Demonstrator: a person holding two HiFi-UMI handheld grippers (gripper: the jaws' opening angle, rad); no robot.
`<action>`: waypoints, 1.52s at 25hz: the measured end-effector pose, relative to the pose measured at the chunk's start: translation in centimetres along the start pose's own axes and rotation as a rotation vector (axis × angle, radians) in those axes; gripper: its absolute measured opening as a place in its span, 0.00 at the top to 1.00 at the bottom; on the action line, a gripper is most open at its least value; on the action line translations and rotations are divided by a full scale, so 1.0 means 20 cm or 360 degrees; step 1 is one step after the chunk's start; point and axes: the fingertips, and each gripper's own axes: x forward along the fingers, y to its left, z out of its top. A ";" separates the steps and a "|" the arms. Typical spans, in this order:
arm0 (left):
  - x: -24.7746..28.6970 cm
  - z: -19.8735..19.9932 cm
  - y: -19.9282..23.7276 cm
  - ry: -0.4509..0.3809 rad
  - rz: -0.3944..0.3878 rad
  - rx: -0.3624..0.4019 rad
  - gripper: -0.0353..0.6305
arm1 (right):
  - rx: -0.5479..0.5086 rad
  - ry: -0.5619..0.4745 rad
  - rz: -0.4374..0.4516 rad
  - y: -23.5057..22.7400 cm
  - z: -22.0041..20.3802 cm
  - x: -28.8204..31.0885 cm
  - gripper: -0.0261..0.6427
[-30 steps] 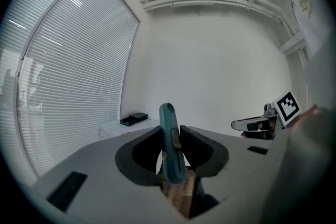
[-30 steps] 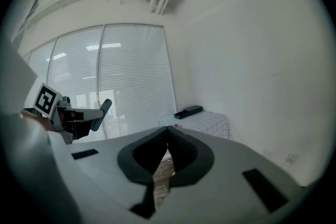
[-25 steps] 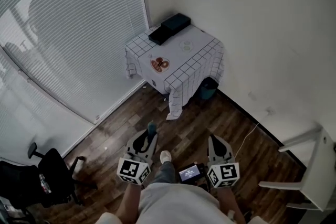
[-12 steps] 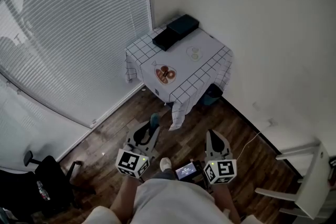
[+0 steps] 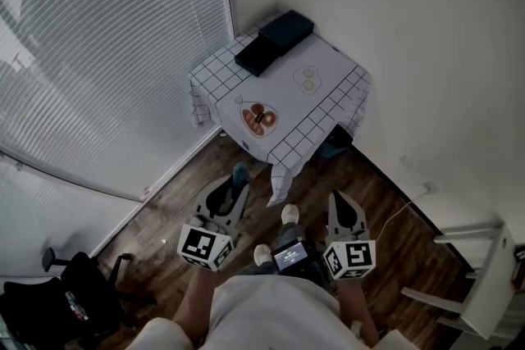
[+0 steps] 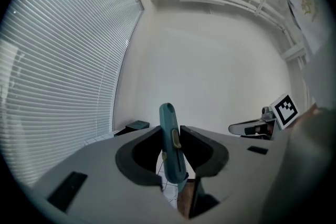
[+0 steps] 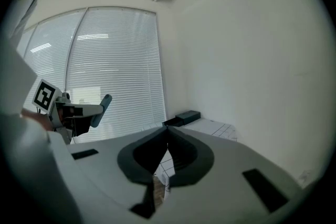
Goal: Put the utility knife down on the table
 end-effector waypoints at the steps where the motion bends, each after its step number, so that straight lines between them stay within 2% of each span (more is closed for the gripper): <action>1: 0.03 0.00 0.02 0.0001 -0.0003 -0.0006 0.77 | 0.0003 0.0001 0.0004 -0.01 0.01 0.04 0.95; 13: 0.56 0.03 0.27 0.0028 0.0029 -0.0030 0.77 | -0.0026 -0.0006 0.0048 -0.23 0.15 0.60 0.95; 24: 0.91 0.06 0.36 0.0079 0.0032 -0.0034 0.77 | -0.0021 -0.0001 0.0063 -0.43 0.21 0.90 0.95; 30: 1.03 0.00 0.42 0.0136 0.0054 -0.0061 0.77 | -0.0020 0.0033 0.0100 -0.46 0.20 1.01 0.95; 38: 1.14 -0.18 0.44 0.0265 0.0024 -0.0076 0.77 | -0.0072 0.0102 0.0167 -0.46 0.11 1.13 0.95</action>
